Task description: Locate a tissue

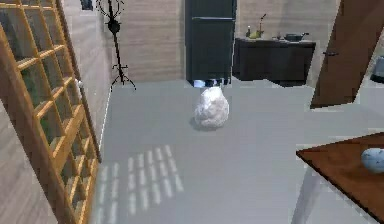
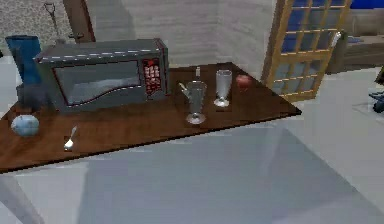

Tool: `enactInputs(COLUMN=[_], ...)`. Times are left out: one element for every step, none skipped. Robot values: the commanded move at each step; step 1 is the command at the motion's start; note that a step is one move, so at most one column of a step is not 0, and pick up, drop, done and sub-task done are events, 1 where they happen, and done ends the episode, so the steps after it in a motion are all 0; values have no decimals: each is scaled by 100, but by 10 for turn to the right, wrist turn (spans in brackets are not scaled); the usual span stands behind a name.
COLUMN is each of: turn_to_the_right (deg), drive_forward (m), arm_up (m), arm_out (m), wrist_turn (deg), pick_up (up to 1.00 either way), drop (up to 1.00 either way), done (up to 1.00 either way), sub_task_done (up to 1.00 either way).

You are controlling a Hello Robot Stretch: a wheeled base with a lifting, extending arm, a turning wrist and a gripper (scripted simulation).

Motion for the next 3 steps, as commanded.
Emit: enactInputs(turn_to_the_right=[0,270,0], drive_forward=[100,0,40], arm_up=[0,0,0], arm_out=[0,0,0], wrist_turn=[0,0,0], pick_up=[0,0,0], drop=[0,0,0], done=[0,0,0], sub_task_done=[0,0,0])
